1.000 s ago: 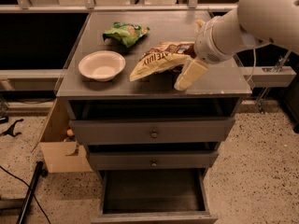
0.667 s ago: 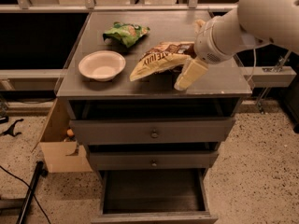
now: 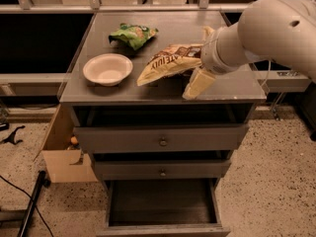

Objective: Place brown chip bag into bottom drawer

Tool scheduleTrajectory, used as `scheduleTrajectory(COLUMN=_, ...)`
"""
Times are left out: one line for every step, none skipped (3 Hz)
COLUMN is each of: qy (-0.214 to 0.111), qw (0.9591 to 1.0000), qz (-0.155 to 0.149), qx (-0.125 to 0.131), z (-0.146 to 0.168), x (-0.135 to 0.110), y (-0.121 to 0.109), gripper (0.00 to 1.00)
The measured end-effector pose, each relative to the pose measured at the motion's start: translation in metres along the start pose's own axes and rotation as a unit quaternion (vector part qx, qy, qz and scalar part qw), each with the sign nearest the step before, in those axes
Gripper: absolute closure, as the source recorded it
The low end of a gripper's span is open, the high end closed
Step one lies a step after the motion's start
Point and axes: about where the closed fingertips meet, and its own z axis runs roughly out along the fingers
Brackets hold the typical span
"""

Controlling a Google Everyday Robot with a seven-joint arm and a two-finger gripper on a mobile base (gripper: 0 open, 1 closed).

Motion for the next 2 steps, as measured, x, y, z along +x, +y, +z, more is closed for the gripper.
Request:
scheduleTrajectory(qy=0.004, qw=0.9997, qz=-0.010, qx=0.021, z=0.0092, x=0.0004, y=-0.0042, gripper=0.01)
scheduleTrajectory(qy=0.004, qw=0.9993, qz=-0.014, qx=0.034, z=0.0140, x=-0.0016, y=-0.0099, gripper=0.04)
